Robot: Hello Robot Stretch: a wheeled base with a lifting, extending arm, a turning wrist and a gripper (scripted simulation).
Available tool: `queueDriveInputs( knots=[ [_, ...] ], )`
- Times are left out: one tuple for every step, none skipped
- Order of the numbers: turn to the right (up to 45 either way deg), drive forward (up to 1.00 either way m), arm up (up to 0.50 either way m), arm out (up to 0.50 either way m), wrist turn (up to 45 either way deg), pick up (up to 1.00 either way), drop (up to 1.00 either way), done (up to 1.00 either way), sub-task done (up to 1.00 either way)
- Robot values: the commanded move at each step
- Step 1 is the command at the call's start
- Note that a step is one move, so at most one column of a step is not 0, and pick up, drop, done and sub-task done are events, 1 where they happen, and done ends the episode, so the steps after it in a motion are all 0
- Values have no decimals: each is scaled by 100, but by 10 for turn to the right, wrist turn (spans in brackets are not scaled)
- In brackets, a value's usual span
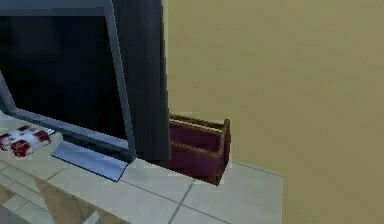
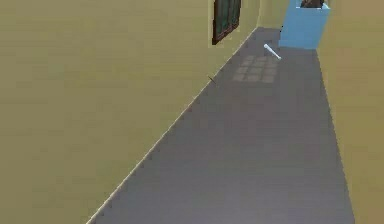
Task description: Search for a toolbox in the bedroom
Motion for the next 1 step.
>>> queueDriveInputs(
  knots=[
    [0, 0, 0, 0, 0, 0, 0, 100, 0]
  ],
)
